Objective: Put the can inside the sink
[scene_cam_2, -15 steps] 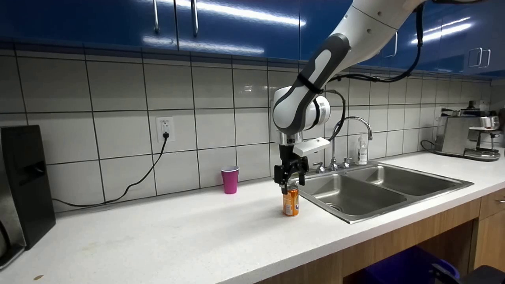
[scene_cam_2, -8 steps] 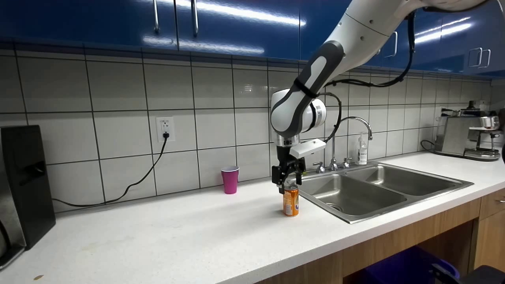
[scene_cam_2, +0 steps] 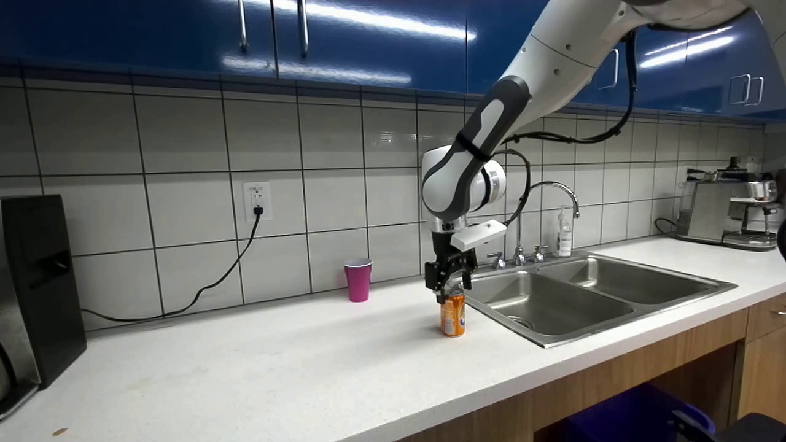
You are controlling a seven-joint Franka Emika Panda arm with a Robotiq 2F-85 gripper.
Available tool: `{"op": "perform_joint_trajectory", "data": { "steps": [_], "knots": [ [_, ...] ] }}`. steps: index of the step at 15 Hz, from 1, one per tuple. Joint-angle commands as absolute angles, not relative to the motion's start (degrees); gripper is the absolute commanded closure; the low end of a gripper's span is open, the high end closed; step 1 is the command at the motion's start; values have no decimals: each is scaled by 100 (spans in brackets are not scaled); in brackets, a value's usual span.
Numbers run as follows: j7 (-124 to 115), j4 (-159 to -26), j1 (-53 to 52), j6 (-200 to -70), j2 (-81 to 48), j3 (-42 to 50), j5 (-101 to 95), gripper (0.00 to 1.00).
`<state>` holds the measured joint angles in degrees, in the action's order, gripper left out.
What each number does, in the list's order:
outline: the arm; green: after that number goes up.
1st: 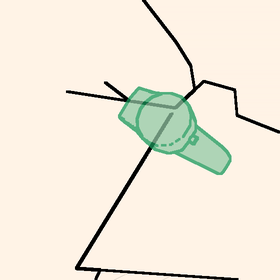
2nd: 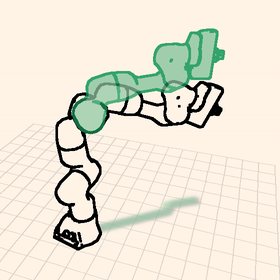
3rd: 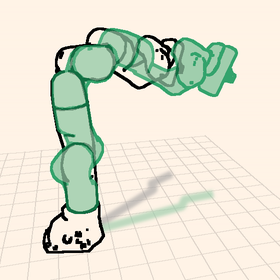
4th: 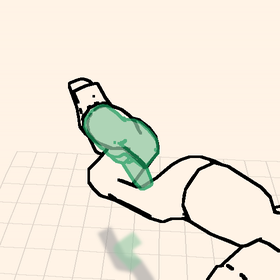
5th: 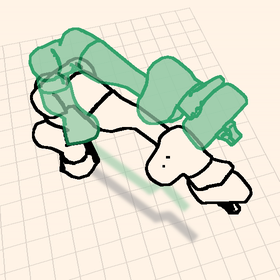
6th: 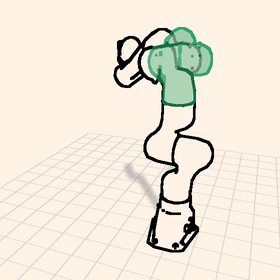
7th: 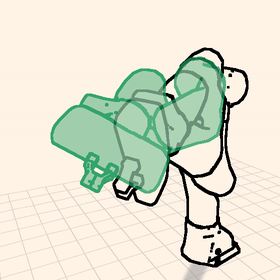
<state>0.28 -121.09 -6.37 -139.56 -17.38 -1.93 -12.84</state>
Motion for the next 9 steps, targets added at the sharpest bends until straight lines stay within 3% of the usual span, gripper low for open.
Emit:
{"op": "perform_joint_trajectory", "data": {
  "steps": [1,9],
  "knots": [
    [-161,-11903,-694,-13980,-1917,-158,-1403,0],
    [-191,-11761,-695,-13974,-2119,-83,-1418,0]
  ]
}}
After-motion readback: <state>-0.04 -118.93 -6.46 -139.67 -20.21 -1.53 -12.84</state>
